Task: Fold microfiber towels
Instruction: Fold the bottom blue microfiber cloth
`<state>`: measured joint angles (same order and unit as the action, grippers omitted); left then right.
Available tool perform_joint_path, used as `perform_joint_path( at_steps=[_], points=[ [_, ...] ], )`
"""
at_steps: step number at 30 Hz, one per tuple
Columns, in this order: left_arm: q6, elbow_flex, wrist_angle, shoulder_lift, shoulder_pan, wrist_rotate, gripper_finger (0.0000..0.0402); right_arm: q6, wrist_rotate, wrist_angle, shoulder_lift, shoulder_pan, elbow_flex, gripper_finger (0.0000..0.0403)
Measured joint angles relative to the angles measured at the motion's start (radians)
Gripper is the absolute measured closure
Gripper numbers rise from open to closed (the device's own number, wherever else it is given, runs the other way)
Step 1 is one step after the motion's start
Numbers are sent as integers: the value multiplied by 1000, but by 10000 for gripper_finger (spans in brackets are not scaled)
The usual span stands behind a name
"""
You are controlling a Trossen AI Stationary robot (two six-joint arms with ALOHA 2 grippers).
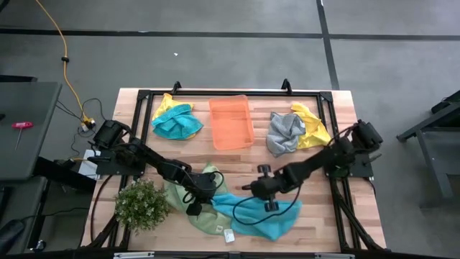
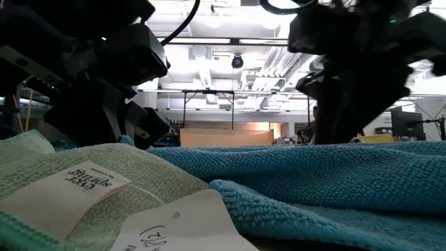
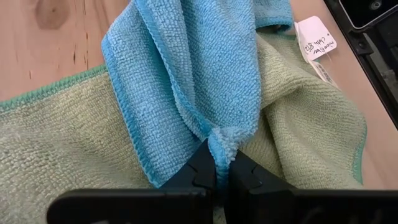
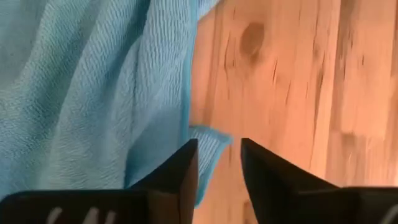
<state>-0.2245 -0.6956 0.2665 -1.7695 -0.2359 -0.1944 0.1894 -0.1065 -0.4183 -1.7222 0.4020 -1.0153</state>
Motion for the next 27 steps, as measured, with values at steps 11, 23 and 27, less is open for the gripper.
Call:
perform_joint_path(
  at_steps=[11,23,27],
  points=[
    [0,0,0,0,0,0,401,-192,180,3,0,-127,0,265],
    [0,0,3,0,0,0,400,-236,280,26,-75,-138,-1,265],
    [0,0,8,0,0,0,400,-261,282,37,-105,-138,-2,265]
  ],
)
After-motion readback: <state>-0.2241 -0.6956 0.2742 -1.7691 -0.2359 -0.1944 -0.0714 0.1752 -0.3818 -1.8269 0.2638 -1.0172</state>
